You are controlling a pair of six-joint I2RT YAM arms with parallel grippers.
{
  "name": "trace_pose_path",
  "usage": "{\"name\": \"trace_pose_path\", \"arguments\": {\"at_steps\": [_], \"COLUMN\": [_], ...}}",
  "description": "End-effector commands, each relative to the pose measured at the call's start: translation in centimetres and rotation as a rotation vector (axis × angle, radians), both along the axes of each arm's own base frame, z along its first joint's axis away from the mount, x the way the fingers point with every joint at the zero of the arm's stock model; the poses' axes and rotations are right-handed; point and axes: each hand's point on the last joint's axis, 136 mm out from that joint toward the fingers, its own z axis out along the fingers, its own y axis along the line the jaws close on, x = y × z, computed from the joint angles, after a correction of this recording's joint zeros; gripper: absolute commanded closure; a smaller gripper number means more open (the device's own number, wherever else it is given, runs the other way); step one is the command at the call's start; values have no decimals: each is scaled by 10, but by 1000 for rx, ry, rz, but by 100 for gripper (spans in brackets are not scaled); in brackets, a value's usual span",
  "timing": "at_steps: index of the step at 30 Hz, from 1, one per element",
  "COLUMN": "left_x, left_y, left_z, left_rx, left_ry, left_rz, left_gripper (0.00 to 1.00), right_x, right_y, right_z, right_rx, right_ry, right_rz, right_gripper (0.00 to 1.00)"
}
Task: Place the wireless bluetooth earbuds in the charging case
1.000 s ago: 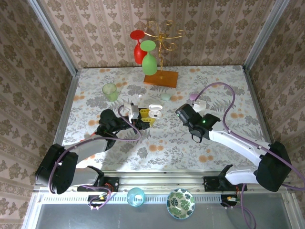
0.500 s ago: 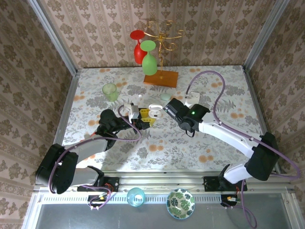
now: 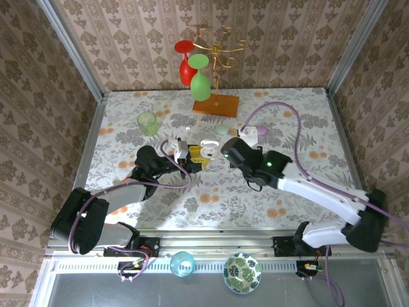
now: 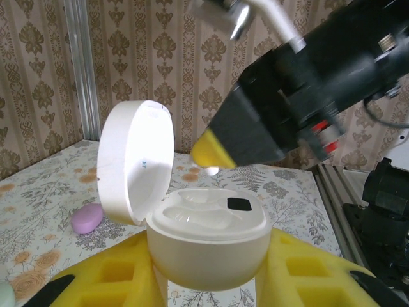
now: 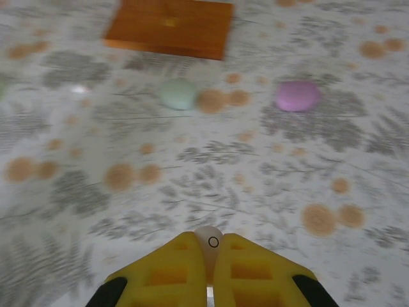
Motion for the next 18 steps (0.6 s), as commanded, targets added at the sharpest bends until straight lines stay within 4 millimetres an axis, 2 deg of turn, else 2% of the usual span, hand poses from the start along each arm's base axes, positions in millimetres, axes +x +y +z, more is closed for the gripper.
{"name": "trace_pose_path", "arguments": {"at_steps": [1, 7, 10, 18], "left_x": [1, -1, -3, -7], "left_y": [-1, -1, -2, -1], "left_z": [23, 26, 28, 27], "left_rx": [-51, -59, -63, -60], "left_ry": [-58, -51, -50, -44], "left_rz": [-7, -24, -33, -43], "left_gripper": [74, 74, 74, 74], "right_x": [-6, -24, -27, -25], "right_y": [39, 73, 86, 92], "right_z": [37, 57, 59, 57], "right_rx": [147, 238, 269, 279], "right_ry": [-123, -196, -213, -218], "right_rz": [255, 506, 568, 583], "right_gripper": [96, 97, 97, 97]}}
